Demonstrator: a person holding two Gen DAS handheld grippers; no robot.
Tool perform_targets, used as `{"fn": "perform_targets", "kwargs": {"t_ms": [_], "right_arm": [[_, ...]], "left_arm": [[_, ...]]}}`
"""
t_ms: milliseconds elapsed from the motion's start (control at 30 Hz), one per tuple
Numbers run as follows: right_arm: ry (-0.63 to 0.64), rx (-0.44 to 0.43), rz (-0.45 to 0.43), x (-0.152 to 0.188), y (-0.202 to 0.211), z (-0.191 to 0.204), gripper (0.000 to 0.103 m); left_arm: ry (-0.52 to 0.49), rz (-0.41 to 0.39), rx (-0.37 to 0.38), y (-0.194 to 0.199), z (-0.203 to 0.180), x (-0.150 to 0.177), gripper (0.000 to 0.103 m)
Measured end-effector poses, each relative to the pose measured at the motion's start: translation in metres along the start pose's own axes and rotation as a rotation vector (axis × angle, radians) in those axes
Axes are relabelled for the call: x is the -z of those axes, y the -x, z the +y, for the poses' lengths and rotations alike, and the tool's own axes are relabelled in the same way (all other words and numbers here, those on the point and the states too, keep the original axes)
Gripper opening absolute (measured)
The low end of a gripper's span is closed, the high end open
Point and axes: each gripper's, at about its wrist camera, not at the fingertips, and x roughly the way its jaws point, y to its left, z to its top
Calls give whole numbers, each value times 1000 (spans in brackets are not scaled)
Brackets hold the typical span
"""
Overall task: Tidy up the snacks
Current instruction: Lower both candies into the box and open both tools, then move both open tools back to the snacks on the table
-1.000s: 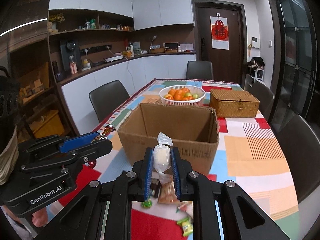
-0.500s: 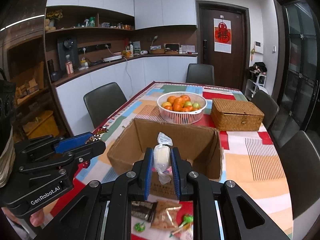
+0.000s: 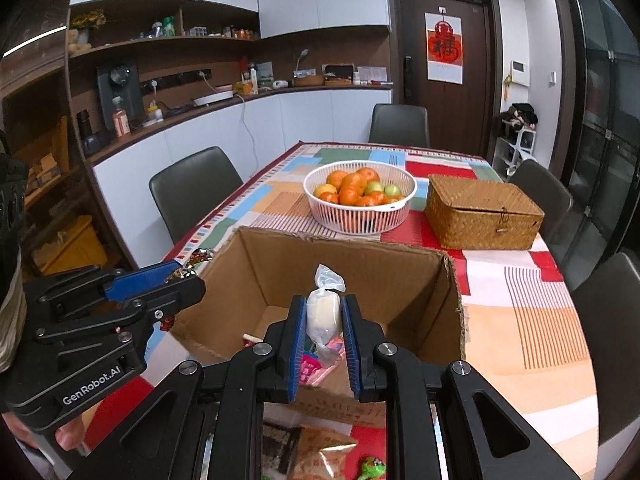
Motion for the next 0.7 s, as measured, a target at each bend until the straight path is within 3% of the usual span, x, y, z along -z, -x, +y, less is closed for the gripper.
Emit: {"fn": "perform_targets", "kwargs": {"t_ms": [133,200,233,300,700], "right_arm": [[-13,4,19,0,-14,-5,19],[-17,11,22,0,-18,-7,20],[-17,27,19,1,-19,-8,26],[-14,54,22,2,-20,-9,39],[-28,26,-41,18,27,-4,40]], "left_arm": [[-9,8,-8,-12,-2,-1,24],[-15,15,-22,-14,-3,-1,36],[-15,14,-22,-13,-3,-1,42],[-15,12,-24,-9,-4,1,42],[-42,-24,1,43,-21,15,42]]}}
